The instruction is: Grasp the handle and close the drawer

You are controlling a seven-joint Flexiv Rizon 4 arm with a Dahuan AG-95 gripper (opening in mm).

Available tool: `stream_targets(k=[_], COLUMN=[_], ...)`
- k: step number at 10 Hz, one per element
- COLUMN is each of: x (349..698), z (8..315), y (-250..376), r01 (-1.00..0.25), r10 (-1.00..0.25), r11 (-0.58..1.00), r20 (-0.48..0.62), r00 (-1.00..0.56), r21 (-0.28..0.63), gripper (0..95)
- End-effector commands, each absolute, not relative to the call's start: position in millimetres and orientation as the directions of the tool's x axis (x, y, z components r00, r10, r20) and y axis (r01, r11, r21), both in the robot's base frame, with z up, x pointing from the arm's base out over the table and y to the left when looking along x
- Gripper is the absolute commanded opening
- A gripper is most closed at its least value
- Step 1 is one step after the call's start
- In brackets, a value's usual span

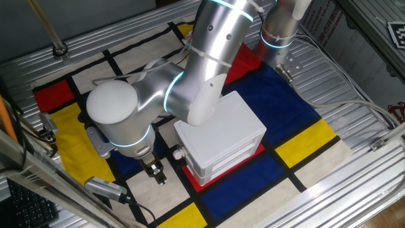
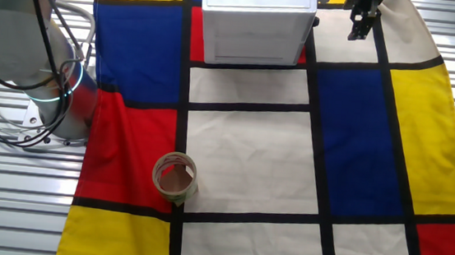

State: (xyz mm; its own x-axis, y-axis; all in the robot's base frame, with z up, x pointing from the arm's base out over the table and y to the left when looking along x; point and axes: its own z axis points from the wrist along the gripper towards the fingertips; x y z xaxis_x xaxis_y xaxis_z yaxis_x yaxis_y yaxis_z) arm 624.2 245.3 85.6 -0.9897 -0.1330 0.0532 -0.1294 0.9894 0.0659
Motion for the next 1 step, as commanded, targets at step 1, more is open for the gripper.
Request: stream_targets(k=[1], x=[624.0], z=[86.0], y=[245.3], r01=[-0.134], r10=[-0.137], r11=[0.989], r20=[0.054], r00=[-0.989], r21=[0.069], gripper=[76.0])
